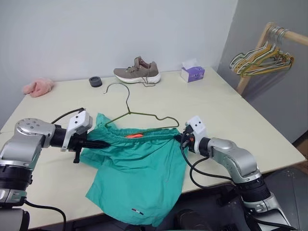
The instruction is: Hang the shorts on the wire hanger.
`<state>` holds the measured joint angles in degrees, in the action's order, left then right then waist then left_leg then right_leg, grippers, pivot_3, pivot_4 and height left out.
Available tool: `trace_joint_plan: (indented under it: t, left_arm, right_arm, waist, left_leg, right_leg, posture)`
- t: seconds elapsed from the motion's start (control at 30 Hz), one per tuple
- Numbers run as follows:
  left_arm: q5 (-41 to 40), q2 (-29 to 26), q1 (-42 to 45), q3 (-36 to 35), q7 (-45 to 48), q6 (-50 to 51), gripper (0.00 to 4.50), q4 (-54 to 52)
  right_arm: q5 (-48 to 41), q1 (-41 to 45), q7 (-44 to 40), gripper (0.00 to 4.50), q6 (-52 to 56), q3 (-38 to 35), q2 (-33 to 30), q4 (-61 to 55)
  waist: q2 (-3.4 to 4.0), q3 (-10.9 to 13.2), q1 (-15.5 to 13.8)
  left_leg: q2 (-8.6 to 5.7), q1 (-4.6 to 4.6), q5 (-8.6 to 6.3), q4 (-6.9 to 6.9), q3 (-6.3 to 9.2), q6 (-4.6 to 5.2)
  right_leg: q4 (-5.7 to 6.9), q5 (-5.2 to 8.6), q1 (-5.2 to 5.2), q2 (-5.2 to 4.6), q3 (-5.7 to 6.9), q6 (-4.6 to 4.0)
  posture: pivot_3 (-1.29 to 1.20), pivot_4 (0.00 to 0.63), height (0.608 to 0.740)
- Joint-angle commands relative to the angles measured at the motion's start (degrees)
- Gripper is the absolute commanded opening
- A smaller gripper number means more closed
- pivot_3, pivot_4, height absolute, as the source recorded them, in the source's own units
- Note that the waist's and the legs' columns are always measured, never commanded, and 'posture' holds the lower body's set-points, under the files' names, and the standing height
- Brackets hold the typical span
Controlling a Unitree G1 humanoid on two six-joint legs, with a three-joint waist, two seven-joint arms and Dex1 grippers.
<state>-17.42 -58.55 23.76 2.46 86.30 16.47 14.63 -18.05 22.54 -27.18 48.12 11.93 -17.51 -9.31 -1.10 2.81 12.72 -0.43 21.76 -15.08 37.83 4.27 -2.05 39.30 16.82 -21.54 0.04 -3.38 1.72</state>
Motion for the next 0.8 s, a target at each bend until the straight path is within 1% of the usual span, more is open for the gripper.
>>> trace_joint_plan:
  t: [0.03,0.33,0.57,0.7,0.77,0.8]
  left_arm:
    - [1.3,-2.2,0.4,-1.1,0.8,-1.6,0.00,1.0]
    - [6.6,-1.7,3.2,0.2,-3.1,-7.5,0.00,8.5]
    - [9.4,-3.2,1.7,2.7,-1.9,-12.2,0.00,10.2]
    - [6.9,-3.6,0.8,2.0,0.4,-9.8,0.00,7.6]
    - [3.7,-2.9,1.3,0.7,1.2,-5.2,0.00,5.6]
    - [3.5,-3.0,1.5,0.7,1.5,-4.5,0.00,5.2]
  right_arm:
    - [0.5,0.2,1.7,0.04,0.4,-4.4,-1.6,-1.0]
    - [-0.2,-0.1,1.8,0.04,1.2,-4.3,-1.9,-1.8]
    - [0.1,-0.3,1.2,0.04,1.4,-4.0,-3.0,-2.8]
    - [0.5,-0.1,0.7,0.04,1.0,-4.1,-4.5,-2.5]
    - [0.8,0.0,0.8,0.04,0.7,-4.3,-5.1,-1.6]
    - [0.8,0.1,0.9,0.04,0.5,-4.4,-5.3,-1.3]
  waist:
    - [0.00,0.0,0.0]
    - [0.00,0.0,0.0]
    - [-0.01,0.0,0.0]
    - [-0.01,0.0,0.0]
    - [-0.01,0.0,0.0]
    - [-0.01,0.0,0.0]
  left_leg:
    - [0.00,0.00,0.00,0.00,0.00,0.00]
    - [-0.01,0.00,0.00,0.00,0.00,0.00]
    - [0.00,0.00,0.00,0.00,0.00,0.00]
    - [0.00,0.01,0.00,0.00,0.00,0.00]
    - [0.00,0.01,0.00,0.00,0.00,0.00]
    - [0.00,0.02,0.00,0.00,0.00,0.00]
  right_leg:
    - [0.00,0.00,0.00,0.00,0.00,0.00]
    - [0.01,0.00,0.00,0.00,0.00,0.01]
    - [0.02,0.00,-0.01,0.00,0.00,0.00]
    - [0.03,0.00,-0.02,0.00,0.00,0.00]
    - [0.04,0.00,-0.02,0.00,0.00,0.01]
    - [0.04,0.00,-0.02,0.00,0.00,0.01]
  posture:
    - [-0.23,0.000,0.740]
    - [-0.23,0.000,0.740]
    - [-0.23,0.000,0.740]
    - [-0.23,0.000,0.740]
    - [-0.23,0.000,0.740]
    - [-0.23,0.000,0.740]
